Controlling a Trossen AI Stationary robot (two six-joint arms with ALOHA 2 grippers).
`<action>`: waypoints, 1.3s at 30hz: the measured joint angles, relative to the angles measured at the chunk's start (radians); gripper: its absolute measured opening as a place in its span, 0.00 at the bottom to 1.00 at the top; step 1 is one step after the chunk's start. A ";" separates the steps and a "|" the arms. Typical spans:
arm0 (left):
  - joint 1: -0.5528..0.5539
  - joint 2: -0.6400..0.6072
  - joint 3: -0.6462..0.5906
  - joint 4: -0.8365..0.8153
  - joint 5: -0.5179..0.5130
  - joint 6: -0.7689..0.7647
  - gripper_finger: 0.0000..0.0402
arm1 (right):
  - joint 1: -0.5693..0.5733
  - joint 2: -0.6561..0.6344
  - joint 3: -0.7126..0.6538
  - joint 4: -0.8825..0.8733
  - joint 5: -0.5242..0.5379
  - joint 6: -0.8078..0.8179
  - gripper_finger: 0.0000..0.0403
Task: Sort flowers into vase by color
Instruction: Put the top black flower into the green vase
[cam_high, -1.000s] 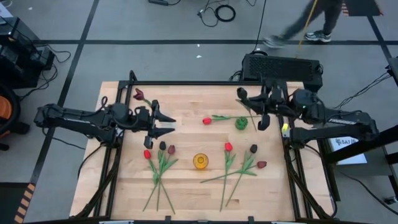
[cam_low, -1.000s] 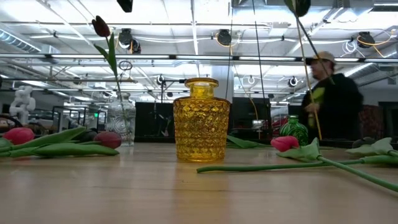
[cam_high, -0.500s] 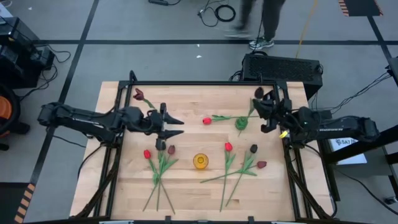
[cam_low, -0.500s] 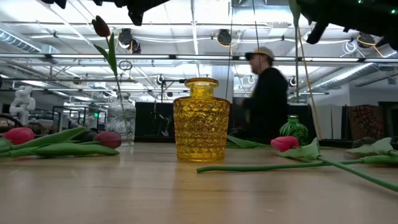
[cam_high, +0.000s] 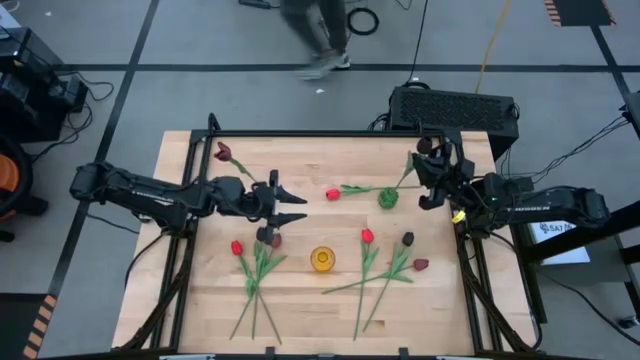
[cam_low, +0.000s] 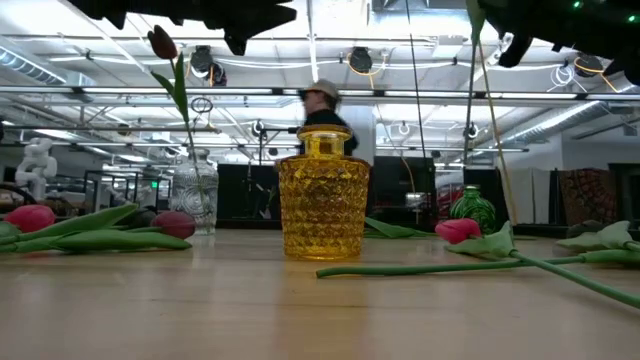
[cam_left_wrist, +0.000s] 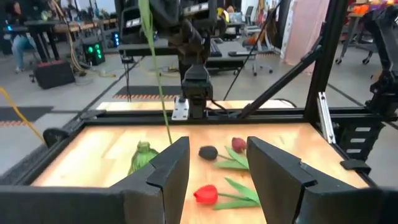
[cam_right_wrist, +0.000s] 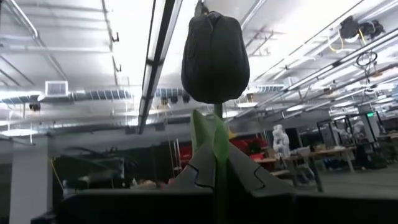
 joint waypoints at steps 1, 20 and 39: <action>0.000 0.007 0.000 0.009 0.000 0.003 0.41 | 0.000 0.011 0.000 -0.001 0.000 0.000 0.00; -0.012 0.034 0.000 0.031 0.001 0.002 0.41 | 0.000 -0.051 0.000 -0.050 0.134 -0.179 0.00; -0.040 0.034 0.000 0.034 -0.012 0.002 0.41 | -0.047 -0.049 -0.049 0.007 0.178 -0.201 0.00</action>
